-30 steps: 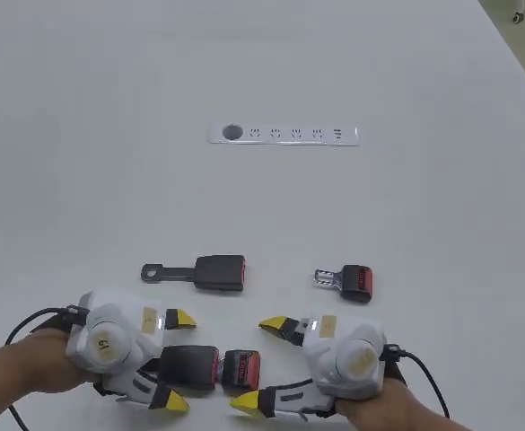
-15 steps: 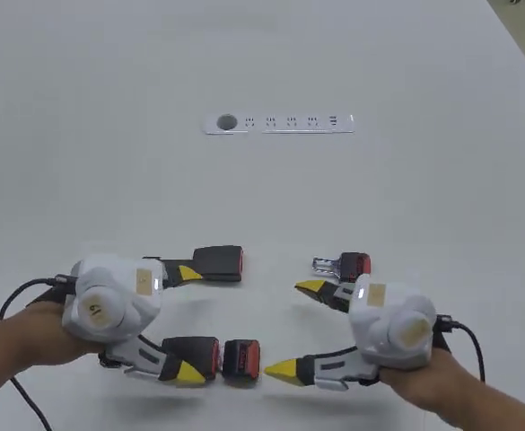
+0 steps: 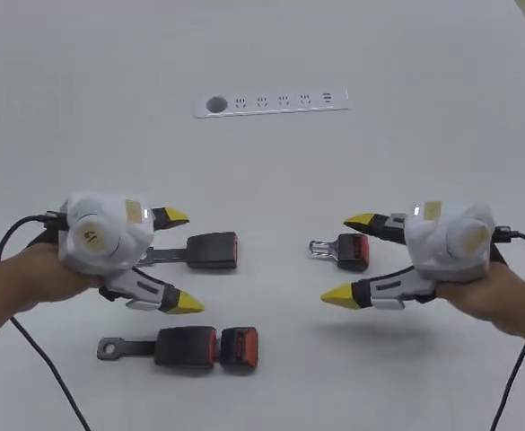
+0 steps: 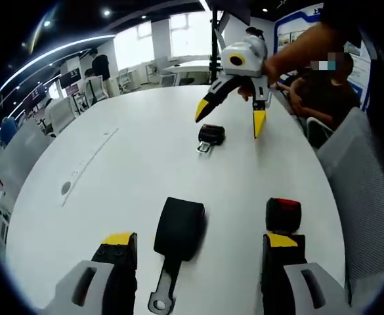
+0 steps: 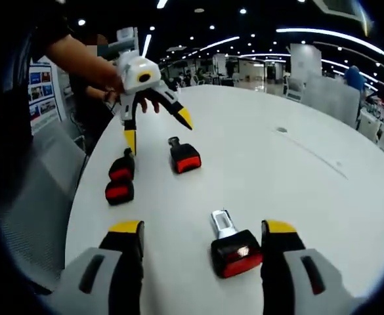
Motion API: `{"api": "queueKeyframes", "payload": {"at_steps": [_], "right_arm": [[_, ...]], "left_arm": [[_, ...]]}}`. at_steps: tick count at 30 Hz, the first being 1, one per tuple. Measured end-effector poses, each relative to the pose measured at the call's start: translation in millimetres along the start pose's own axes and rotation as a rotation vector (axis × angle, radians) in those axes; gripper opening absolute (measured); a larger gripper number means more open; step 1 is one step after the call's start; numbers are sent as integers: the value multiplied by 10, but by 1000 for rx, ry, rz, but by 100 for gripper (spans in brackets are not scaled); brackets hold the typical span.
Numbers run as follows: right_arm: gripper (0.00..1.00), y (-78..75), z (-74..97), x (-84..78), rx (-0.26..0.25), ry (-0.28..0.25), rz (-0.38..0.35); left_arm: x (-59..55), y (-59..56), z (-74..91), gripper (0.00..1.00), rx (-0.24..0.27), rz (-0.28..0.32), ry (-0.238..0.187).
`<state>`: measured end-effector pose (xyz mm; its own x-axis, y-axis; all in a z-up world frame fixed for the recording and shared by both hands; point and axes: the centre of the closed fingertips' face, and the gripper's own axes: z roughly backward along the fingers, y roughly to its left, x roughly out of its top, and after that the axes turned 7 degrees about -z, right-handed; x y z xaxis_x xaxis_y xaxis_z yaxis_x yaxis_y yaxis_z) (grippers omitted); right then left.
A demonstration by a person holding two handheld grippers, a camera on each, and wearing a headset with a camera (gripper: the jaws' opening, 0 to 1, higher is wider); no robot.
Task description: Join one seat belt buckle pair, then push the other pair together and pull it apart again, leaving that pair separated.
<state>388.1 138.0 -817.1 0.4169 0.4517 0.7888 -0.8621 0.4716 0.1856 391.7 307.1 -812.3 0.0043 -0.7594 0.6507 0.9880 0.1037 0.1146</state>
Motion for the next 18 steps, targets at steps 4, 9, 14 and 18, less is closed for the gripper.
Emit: {"api": "queueKeyframes", "payload": {"at_steps": [4, 9, 14, 18], "right_arm": [[74, -100, 15, -96, 9, 37, 2], [72, -259, 16, -211, 22, 77, 6], [69, -336, -8, -315, 40, 119, 5], [63, -321, -32, -363, 59, 134, 14]], "left_arm": [[-36, 62, -103, 77, -14, 25, 12], [-135, 122, -228, 76, -33, 33, 43], [-190, 187, -323, 73, -40, 91, 40], [-191, 182, -389, 68, -51, 97, 41]]}}
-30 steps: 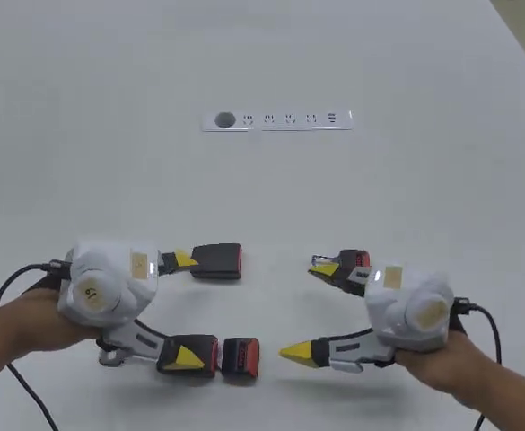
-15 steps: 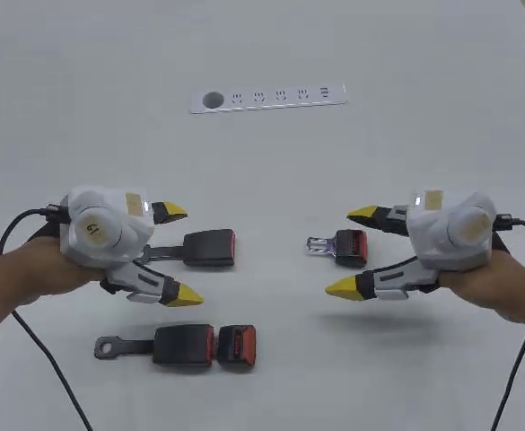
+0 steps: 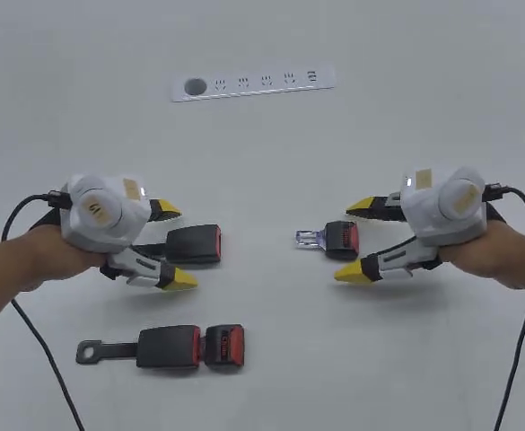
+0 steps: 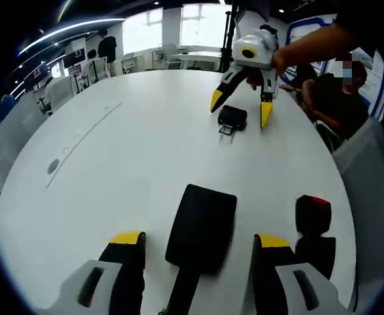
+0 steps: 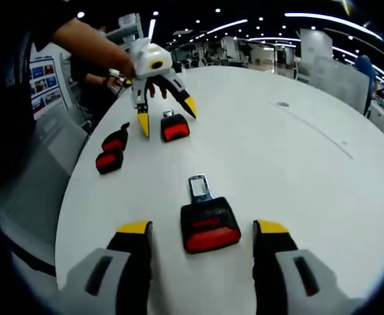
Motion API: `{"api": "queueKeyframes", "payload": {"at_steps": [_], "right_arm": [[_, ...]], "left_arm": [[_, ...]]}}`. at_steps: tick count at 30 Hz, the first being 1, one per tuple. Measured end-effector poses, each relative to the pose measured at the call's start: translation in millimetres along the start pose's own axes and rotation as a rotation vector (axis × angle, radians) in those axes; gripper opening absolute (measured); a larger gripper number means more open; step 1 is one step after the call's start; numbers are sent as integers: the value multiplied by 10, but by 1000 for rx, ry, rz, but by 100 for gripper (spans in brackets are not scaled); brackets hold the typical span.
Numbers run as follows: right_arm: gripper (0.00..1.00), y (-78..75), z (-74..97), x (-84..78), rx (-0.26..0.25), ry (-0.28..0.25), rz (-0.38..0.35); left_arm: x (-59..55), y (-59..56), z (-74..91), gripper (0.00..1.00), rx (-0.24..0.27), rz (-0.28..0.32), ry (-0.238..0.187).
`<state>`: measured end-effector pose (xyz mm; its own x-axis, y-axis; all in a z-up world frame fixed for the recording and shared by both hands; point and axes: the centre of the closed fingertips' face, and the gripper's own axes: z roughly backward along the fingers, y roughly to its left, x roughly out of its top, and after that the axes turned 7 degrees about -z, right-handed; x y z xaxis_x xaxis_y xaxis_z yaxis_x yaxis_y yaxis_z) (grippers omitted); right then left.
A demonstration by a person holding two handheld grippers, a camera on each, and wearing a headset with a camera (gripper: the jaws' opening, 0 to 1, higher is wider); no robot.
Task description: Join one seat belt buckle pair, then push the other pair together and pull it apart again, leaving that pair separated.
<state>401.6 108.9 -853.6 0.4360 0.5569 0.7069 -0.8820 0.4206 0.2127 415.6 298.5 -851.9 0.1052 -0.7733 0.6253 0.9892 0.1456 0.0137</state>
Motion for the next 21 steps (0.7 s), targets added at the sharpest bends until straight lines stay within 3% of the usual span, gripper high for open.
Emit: {"api": "queueKeyframes", "payload": {"at_steps": [2, 3, 8, 13, 17, 20, 21], "right_arm": [[60, 29, -14, -18, 18, 9, 4], [59, 40, -19, -12, 29, 6, 27], [54, 55, 0, -14, 32, 13, 35], [46, 76, 10, -27, 46, 28, 73], [42, 63, 13, -23, 50, 41, 98], [37, 29, 21, -15, 50, 40, 130], [37, 32, 37, -23, 57, 33, 103]], "left_arm": [[-25, -4, -26, 67, -8, -8, 12], [-1, 19, -28, 66, -5, -44, -3], [-22, 78, -17, 57, 3, -53, 4], [-12, 48, -14, 51, -24, -96, -1], [-12, -1, -11, 37, -51, -119, -5], [-26, -11, -26, 37, -49, -125, -12], [-28, -8, -26, 36, -51, -134, -17]]}}
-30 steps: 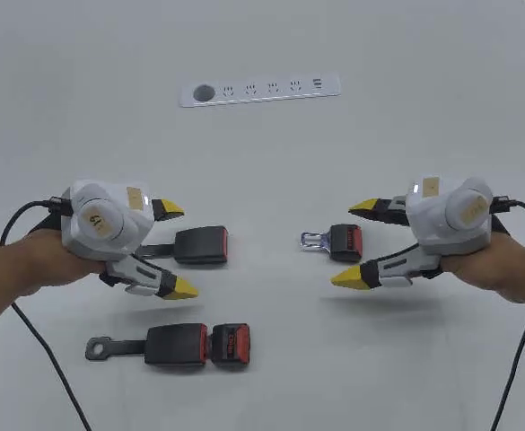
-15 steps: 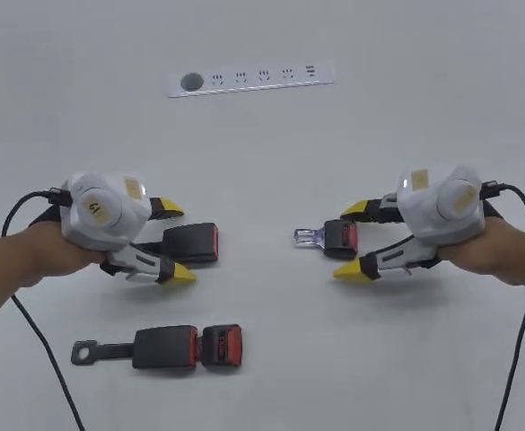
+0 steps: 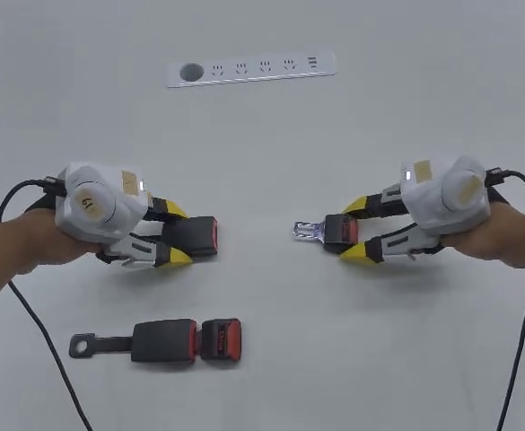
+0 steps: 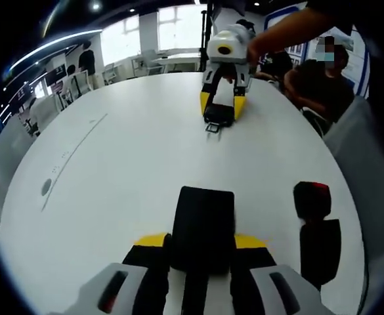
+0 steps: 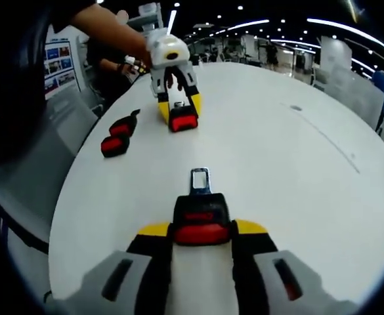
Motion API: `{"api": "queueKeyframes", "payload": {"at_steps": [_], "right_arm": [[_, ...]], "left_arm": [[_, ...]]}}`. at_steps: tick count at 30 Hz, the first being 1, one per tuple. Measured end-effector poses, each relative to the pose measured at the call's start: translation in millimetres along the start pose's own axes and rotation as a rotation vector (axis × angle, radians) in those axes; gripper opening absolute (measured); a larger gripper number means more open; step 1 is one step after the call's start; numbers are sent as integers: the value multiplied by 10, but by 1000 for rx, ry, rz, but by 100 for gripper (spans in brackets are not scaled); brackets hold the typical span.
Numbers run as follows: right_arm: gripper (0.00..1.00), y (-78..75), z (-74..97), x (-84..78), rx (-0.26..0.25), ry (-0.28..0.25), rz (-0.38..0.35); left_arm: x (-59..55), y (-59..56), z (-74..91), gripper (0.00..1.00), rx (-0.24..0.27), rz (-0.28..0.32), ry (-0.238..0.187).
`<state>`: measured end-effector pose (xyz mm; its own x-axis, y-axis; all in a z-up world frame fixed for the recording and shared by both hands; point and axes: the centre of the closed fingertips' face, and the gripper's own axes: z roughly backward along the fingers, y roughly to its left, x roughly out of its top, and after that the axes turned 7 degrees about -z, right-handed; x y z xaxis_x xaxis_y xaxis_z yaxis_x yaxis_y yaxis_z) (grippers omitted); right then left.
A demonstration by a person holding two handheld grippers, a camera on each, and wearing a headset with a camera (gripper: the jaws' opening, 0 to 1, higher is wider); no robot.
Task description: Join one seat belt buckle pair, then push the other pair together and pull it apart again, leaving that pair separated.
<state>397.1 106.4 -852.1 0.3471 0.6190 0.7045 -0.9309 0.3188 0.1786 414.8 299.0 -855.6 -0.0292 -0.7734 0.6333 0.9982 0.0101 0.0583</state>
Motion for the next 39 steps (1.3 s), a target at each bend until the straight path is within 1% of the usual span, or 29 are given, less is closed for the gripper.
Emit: {"api": "queueKeyframes", "payload": {"at_steps": [2, 4, 8, 14, 18, 23, 30, 34, 38, 39], "right_arm": [[36, 1, 7, -7, 3, -7, -2], [36, 6, 12, -11, 2, -12, 13], [36, 0, 9, -3, 5, -19, 16], [36, -1, -5, 7, 15, -28, 17], [36, 15, -45, 43, 24, -39, 23], [36, 39, -142, 133, 37, -52, 32], [36, 111, -284, 250, 55, -62, 43], [36, 186, -386, 326, 69, -64, 60], [36, 239, -478, 384, 78, -57, 56], [36, 251, -500, 417, 84, -66, 65]], "left_arm": [[3, -1, -5, 36, -3, -22, -7], [4, 0, -12, 35, -7, -30, -6], [9, 4, -23, 35, -15, -48, -7], [10, 18, -35, 35, -30, -62, 4], [7, 31, -36, 35, -29, -59, 4], [14, 42, -40, 35, -32, -56, 7], [25, 32, -27, 35, -43, -66, 15], [30, 32, -25, 35, -48, -74, 19], [35, 34, -26, 35, -50, -75, 26], [37, 35, -27, 35, -50, -74, 28]]}}
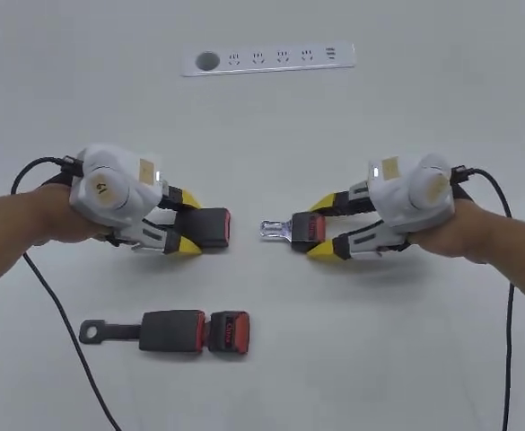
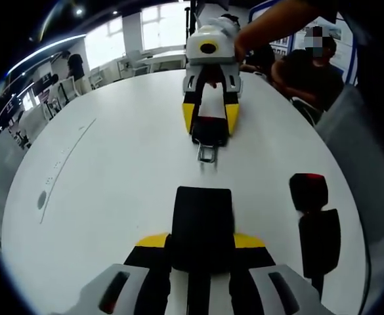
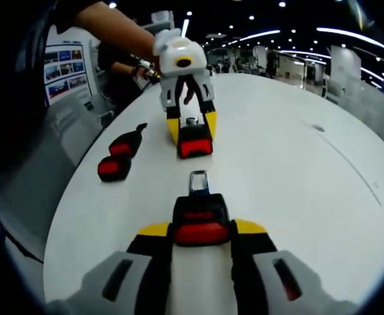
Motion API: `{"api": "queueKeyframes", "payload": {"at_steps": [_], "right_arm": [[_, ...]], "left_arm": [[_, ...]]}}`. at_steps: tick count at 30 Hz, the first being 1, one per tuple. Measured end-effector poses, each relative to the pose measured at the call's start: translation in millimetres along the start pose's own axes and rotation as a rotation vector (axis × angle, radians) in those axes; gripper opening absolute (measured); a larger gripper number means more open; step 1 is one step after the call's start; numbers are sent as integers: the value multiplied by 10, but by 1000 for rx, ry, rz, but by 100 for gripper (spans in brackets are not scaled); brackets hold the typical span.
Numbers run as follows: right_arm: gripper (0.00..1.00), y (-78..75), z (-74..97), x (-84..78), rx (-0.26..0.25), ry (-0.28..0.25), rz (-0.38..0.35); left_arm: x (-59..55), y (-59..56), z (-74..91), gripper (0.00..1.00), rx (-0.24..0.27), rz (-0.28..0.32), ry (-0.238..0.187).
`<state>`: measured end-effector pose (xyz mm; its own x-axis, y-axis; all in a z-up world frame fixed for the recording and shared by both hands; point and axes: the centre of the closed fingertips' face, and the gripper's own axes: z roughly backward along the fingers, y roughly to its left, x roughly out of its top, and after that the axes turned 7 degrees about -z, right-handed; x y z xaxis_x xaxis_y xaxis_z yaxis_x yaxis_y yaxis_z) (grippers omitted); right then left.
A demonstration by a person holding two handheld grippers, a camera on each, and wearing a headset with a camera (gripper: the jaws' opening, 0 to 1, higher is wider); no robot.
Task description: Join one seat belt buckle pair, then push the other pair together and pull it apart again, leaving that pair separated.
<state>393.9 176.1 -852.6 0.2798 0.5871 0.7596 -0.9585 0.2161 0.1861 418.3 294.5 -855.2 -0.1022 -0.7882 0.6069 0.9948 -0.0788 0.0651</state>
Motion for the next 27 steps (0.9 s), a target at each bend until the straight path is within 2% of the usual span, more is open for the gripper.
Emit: {"api": "queueKeyframes", "payload": {"at_steps": [11, 27], "right_arm": [[36, 2, -227, 178, 8, 6, -1], [35, -65, -419, 293, 16, 27, 6]], "left_arm": [[-4, -10, 7, 35, -4, -1, 10], [-10, -18, 8, 35, -6, -10, 19]]}}
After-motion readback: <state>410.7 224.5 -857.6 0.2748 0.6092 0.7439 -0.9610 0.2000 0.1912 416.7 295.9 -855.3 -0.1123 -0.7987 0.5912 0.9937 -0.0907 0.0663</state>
